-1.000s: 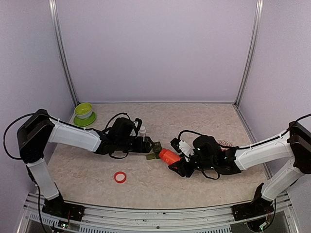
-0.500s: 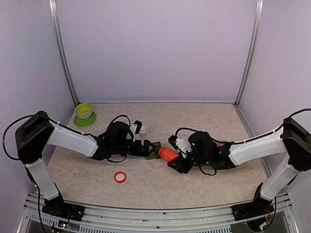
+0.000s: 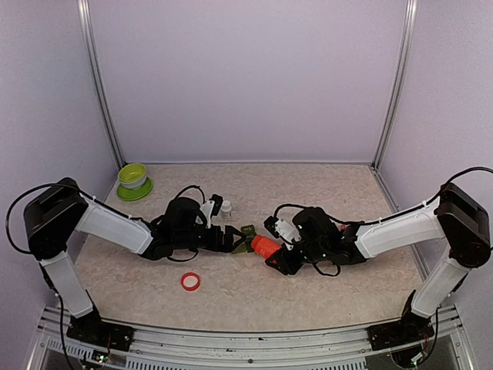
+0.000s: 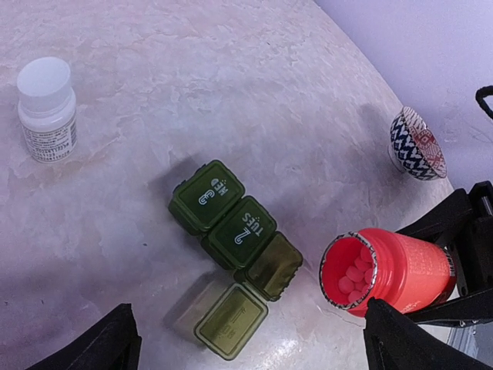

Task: Sort the pills into containers
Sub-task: Pour the pill into the compartment of the pill container.

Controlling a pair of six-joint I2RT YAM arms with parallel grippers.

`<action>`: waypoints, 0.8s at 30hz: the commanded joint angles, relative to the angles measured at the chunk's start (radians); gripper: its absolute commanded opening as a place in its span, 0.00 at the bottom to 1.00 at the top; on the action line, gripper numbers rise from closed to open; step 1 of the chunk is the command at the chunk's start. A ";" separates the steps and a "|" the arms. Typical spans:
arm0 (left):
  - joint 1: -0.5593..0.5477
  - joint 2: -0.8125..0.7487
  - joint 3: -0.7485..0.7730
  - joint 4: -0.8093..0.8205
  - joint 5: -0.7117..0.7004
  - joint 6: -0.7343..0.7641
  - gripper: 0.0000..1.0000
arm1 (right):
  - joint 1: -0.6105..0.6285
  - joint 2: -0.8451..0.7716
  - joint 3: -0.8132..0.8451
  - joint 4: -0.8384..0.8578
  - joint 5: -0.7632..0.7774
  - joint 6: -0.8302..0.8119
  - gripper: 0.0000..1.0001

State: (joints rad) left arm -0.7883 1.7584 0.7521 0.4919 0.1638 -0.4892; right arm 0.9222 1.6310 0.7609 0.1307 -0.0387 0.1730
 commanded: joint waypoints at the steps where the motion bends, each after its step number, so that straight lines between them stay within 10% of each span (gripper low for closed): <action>1: 0.015 -0.013 -0.012 0.033 0.015 0.003 0.99 | -0.012 0.015 0.043 0.001 -0.010 -0.009 0.29; 24: 0.015 0.008 0.001 0.031 0.044 0.008 0.99 | -0.023 0.058 0.098 -0.054 -0.007 -0.015 0.29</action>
State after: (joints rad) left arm -0.7765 1.7584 0.7513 0.5079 0.1989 -0.4896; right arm 0.9073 1.6802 0.8230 0.0818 -0.0452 0.1680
